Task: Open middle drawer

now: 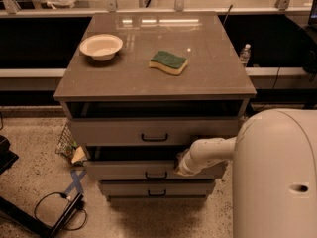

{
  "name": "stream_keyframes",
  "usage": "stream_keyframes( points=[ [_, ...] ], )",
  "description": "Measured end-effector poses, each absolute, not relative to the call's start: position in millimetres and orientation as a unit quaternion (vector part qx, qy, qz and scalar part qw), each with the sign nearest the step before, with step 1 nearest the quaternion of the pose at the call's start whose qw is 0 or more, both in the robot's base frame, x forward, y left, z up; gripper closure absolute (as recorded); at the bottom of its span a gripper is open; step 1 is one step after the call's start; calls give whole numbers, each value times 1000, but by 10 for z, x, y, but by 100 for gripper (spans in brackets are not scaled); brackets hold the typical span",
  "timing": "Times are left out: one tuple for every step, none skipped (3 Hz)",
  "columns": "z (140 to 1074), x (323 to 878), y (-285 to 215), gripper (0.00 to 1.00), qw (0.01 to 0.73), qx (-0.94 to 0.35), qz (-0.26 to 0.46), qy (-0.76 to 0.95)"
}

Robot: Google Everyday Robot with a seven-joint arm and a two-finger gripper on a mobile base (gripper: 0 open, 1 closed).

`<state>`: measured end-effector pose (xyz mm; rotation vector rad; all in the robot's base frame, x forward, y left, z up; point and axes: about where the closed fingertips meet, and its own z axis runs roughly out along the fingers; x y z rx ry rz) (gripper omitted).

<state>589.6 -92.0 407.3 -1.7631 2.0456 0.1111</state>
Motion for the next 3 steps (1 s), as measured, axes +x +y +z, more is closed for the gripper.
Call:
stream_keyframes(
  points=[
    [4086,5896,-920,100,218,-637,40,739],
    [4148,5719,-982,100,213,-636,42,741],
    [4149,5719,-982,100,213,-636,42,741]
  ],
)
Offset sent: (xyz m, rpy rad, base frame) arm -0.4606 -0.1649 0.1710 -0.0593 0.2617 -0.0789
